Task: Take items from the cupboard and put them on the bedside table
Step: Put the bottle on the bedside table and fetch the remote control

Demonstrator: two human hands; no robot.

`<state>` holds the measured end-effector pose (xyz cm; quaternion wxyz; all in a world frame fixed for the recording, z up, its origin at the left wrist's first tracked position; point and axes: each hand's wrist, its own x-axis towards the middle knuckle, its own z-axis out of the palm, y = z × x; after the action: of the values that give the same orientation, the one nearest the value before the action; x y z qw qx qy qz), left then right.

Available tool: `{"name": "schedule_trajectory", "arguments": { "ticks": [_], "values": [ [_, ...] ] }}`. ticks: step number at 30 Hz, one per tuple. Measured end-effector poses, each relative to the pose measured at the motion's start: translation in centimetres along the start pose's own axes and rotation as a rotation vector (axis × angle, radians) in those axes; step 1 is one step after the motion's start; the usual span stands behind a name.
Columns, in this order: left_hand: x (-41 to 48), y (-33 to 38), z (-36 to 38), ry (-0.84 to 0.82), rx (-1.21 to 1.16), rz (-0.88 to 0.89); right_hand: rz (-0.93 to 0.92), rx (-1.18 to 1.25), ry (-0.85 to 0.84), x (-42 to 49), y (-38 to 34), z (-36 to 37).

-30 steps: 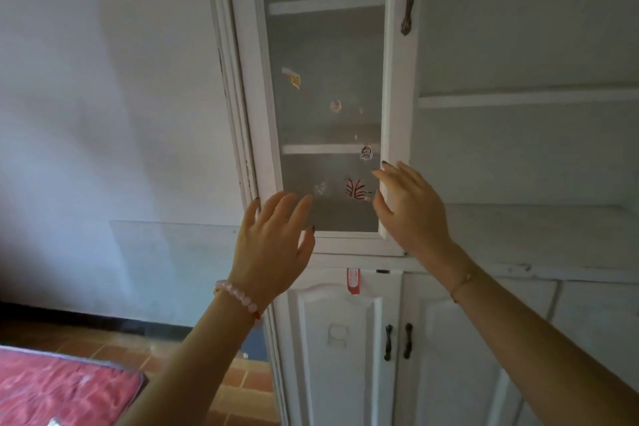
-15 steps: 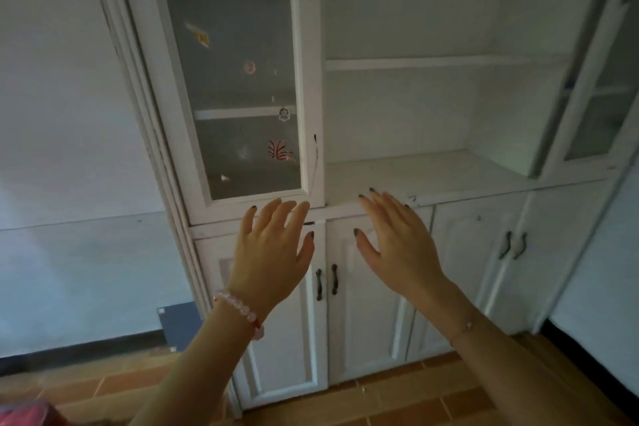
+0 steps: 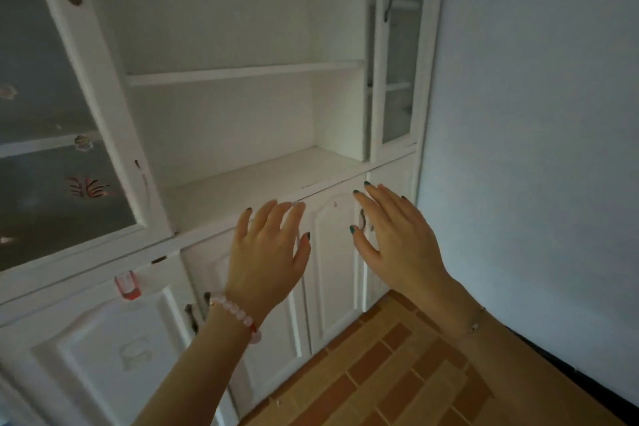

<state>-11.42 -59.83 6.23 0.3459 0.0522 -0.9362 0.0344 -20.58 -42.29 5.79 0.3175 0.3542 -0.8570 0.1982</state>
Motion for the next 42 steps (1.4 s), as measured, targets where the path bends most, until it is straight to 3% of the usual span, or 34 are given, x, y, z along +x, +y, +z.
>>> {"name": "schedule_trajectory", "arguments": {
  "ticks": [8, 18, 27, 42],
  "values": [
    [7.8, 11.7, 5.5, 0.037, -0.08, 0.102, 0.099, -0.06, 0.04, -1.1, 14.4, -3.7],
    [13.6, 20.0, 12.7, 0.017, -0.084, 0.045, 0.079, -0.041, 0.023, 0.5, 28.8, -2.3],
    [22.4, 17.8, 18.0, 0.017, -0.004, -0.003, -0.03, 0.008, 0.051, 8.9, 33.6, 3.5],
    [44.5, 9.4, 29.0, 0.157, 0.023, 0.046, -0.136, -0.02, 0.232, 32.2, 41.6, 15.0]
  ]
}}
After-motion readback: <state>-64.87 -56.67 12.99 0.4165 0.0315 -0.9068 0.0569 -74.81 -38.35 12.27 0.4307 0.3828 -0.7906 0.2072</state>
